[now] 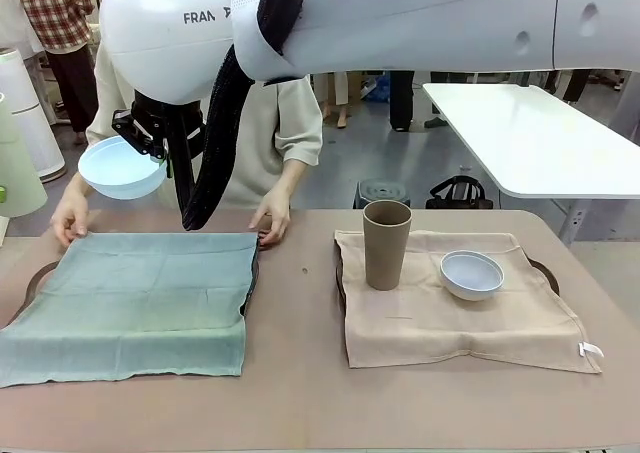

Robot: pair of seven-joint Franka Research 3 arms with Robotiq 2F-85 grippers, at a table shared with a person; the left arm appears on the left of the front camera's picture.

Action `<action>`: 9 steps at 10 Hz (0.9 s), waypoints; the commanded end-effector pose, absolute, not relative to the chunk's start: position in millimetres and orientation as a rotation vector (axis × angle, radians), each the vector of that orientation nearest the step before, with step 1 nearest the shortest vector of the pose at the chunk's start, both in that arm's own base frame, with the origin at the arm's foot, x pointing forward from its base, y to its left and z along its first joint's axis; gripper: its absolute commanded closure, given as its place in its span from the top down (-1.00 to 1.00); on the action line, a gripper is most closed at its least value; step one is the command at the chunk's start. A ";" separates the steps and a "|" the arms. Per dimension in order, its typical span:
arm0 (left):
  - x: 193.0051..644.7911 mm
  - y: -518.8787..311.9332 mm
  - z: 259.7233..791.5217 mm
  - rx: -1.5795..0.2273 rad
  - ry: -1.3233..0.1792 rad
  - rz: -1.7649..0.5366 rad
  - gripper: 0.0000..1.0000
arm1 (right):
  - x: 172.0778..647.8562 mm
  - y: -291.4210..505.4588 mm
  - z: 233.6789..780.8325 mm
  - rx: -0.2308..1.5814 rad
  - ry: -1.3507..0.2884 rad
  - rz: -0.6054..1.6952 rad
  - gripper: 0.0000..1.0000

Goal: Set up a tray with a mat and arrange the tableware.
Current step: Place the Picnic Bowl and Reusable plastic cup back onto the Handle tray in front of the human's position.

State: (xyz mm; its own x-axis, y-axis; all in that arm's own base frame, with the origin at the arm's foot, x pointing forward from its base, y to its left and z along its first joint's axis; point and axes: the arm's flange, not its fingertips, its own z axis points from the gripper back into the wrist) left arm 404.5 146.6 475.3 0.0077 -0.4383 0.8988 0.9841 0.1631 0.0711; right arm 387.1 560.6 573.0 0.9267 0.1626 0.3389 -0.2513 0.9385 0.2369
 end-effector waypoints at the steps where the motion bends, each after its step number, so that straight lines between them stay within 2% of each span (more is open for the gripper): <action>1: 403.3 146.6 477.2 -0.724 -0.981 -1.299 0.09 | 387.3 562.8 572.9 0.273 -0.340 0.225 -0.94; 9: 403.3 146.6 477.2 -0.724 -0.981 -1.299 0.09 | 387.3 562.8 572.9 0.273 -0.340 0.225 -0.94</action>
